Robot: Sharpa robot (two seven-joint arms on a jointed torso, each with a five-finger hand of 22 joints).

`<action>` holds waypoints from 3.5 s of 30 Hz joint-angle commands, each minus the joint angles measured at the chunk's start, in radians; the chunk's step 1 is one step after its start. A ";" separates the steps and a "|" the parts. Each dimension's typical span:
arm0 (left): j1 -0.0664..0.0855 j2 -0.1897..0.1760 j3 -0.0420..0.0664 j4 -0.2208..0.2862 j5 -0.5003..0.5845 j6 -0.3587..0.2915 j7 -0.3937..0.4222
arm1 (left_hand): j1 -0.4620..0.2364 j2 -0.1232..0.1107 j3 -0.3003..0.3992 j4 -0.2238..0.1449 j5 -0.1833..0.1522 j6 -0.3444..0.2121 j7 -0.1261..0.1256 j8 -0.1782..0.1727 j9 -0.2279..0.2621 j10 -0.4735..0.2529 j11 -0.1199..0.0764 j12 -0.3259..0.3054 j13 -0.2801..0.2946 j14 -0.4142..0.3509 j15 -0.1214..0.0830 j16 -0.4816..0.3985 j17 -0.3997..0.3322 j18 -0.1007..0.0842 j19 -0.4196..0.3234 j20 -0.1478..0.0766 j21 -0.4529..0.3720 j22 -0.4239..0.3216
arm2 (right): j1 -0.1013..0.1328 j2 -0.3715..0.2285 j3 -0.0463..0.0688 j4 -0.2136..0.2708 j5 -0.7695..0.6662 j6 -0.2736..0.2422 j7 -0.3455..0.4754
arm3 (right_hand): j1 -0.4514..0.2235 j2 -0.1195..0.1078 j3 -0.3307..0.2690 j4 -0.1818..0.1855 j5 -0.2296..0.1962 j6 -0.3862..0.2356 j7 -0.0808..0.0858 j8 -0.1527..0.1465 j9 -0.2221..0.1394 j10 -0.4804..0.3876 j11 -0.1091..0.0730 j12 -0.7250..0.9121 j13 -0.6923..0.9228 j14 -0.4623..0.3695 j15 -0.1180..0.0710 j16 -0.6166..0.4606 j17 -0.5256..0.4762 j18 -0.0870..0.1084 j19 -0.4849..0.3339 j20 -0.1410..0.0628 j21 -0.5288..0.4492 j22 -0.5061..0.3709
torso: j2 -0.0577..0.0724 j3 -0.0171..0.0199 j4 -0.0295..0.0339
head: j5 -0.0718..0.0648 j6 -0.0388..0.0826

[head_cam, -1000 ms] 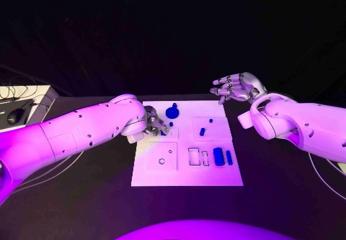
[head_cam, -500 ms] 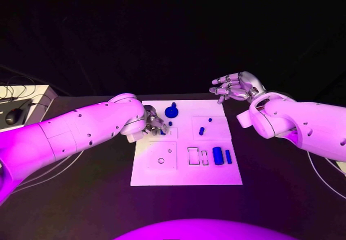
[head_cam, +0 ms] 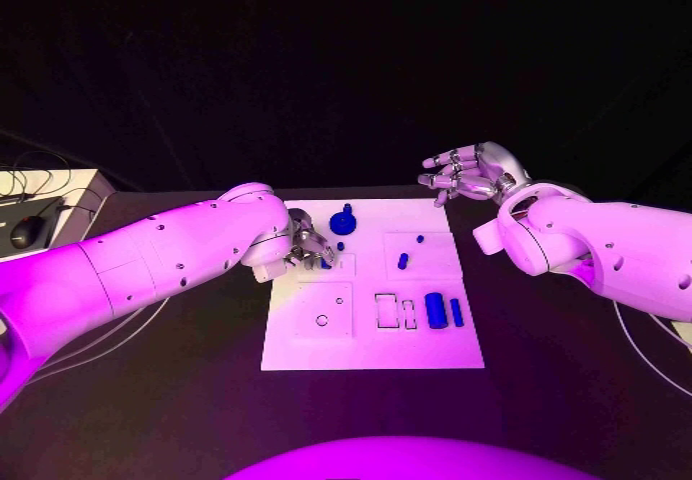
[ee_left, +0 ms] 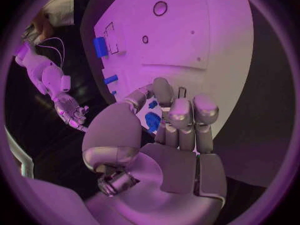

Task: Assemble the parts on the task board

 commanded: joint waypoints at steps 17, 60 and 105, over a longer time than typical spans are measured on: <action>-0.005 0.004 0.002 0.008 0.007 0.040 -0.008 | 0.024 0.044 -0.020 0.001 -0.004 0.099 -0.080 -0.001 -0.009 0.044 -0.007 0.009 -0.013 0.001 0.006 0.008 0.004 -0.021 0.008 0.004 -0.002 0.006 | -0.003 0.003 0.000 -0.003 -0.021 0.020 0.002 | -0.002 0.002 0.008 -0.012 0.025 -0.002 0.007 0.000 -0.002 -0.008 -0.001 -0.007 -0.003 0.000 0.003 -0.006 -0.002 -0.012 -0.012 0.002 0.010 -0.004 | 0.000 0.0003 0.0002 | -0.002 -0.001; -0.004 -0.003 0.006 0.006 -0.006 0.035 -0.008 | 0.044 0.030 -0.330 0.112 -0.006 0.119 -0.089 -0.010 -0.024 0.044 -0.012 0.018 -0.040 0.000 0.002 0.010 -0.001 -0.024 0.011 -0.002 -0.011 0.015 | -0.008 0.004 -0.001 -0.006 -0.035 0.022 0.002 | -0.002 0.002 0.014 -0.021 0.035 -0.002 0.008 -0.001 -0.003 -0.008 -0.001 -0.010 -0.005 -0.001 0.002 -0.007 -0.003 -0.012 -0.017 0.002 0.019 -0.006 | 0.001 -0.0001 -0.0002 | -0.003 -0.003; -0.005 -0.057 0.056 0.058 -0.024 0.029 0.017 | 0.098 0.033 -0.552 0.156 -0.007 0.120 -0.085 -0.010 -0.026 0.042 -0.010 0.014 -0.045 -0.001 0.003 0.005 -0.007 -0.023 0.007 -0.001 -0.025 0.017 | -0.014 -0.002 -0.001 -0.008 -0.038 0.022 0.001 | -0.002 0.003 0.018 -0.028 0.039 -0.003 0.009 -0.002 -0.003 -0.008 -0.001 -0.010 -0.006 -0.001 0.002 -0.008 -0.004 -0.012 -0.021 0.002 0.025 -0.007 | 0.000 0.0004 -0.0003 | -0.007 -0.005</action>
